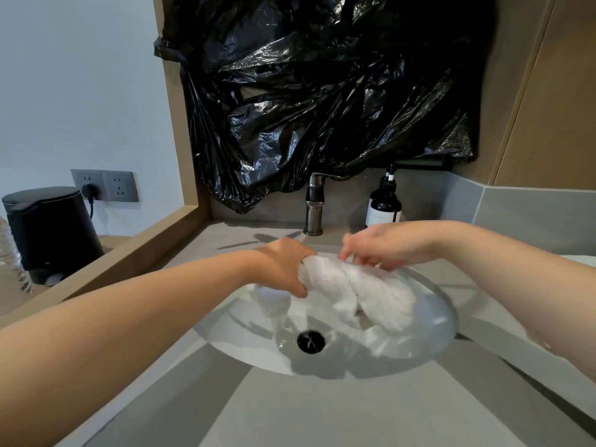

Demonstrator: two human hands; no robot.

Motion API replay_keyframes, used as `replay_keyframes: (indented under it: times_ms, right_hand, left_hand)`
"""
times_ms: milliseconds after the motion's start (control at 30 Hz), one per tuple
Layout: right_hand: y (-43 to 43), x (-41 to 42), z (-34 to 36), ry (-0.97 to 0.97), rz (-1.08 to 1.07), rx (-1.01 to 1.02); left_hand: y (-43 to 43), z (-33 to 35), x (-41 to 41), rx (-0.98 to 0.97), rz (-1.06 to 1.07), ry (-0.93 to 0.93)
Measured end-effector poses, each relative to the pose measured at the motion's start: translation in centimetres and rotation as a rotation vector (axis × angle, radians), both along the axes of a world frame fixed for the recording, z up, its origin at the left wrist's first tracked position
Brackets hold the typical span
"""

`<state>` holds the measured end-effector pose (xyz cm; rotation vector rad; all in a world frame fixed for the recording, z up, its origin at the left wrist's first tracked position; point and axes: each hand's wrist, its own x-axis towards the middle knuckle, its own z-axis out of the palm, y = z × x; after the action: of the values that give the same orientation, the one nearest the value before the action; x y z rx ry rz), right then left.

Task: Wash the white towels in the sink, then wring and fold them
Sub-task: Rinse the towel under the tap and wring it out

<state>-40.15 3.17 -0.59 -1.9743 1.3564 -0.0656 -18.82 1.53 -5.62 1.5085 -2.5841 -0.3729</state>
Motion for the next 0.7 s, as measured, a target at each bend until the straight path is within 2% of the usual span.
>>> replay_keyframes:
  times_ms: [67,133,200,267,333,367,433,467,567,633,700]
  right_hand:
    - [-0.5,-1.7,-1.3,-0.392,-0.196,0.267]
    - [-0.5,-2.5,-3.5,-0.630,-0.347,0.415]
    - [-0.2,-2.8,-6.2,-0.809,-0.390,0.455]
    - [0.1,-2.6,-7.5,-0.962,-0.154,0.595]
    - [-0.3,-2.8,-7.9,-1.106,0.123,0.846]
    - [-0.6,-2.9,-7.7,-1.122,0.213,0.839]
    - [-0.7,-3.4,-7.4,-1.053,0.328,0.726]
    - [-0.3,-3.5,-7.0,-0.996,0.320,0.700]
    - [0.0,-4.0,-6.2,-0.771,0.123,0.619]
    - [0.6,-3.2,-4.7,-0.460,0.082,0.382]
    - [1.5,-1.5,-3.6,-0.072,0.036,0.054]
  left_hand:
    - [0.0,0.7,-0.2,-0.083,-0.012,0.004]
    - [-0.2,1.5,-0.6,-0.173,-0.015,0.057]
    - [-0.4,2.3,-0.8,-0.261,-0.026,0.149]
    - [-0.7,2.8,-1.0,-0.327,-0.031,0.234]
    - [-0.9,3.1,-1.1,-0.383,-0.048,0.260]
    - [-1.0,3.1,-1.1,-0.410,-0.053,0.240]
    - [-1.4,3.2,-1.0,-0.471,-0.046,0.148]
    - [-1.7,3.1,-0.9,-0.498,-0.041,0.081]
    - [-2.5,3.0,-0.8,-0.521,-0.063,-0.180]
    - [-2.5,2.9,-0.8,-0.488,-0.073,-0.336]
    - [-2.1,2.8,-1.1,-0.408,-0.090,-0.431]
